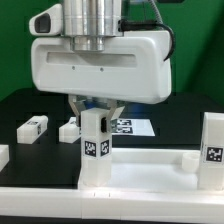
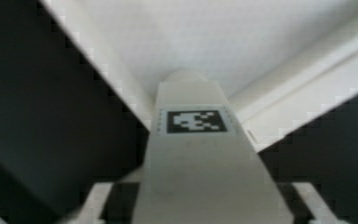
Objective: Assemble desk
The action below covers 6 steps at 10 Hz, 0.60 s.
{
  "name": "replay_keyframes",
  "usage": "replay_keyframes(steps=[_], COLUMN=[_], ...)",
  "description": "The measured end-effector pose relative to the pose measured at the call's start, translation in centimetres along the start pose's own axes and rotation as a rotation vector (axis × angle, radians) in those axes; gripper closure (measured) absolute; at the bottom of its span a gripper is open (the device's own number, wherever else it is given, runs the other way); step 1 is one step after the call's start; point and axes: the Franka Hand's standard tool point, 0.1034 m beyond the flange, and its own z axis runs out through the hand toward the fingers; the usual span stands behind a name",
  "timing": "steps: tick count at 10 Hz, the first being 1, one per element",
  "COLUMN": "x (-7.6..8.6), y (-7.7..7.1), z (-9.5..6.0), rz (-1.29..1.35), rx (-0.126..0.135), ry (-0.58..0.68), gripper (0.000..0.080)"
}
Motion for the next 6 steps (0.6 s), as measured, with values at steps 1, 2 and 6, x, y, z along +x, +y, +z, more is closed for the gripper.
replay_keyframes(steps=[1, 2, 6], x=[0.06, 0.09, 0.11], y=[0.04, 0.05, 0.11], z=[0.02, 0.03, 0.04], rz=[0.111, 0.187, 0.526], rx=[0.002, 0.005, 0.013], ry=[-0.001, -0.003, -0.015], gripper=[0.0509, 0.0509, 0.0509])
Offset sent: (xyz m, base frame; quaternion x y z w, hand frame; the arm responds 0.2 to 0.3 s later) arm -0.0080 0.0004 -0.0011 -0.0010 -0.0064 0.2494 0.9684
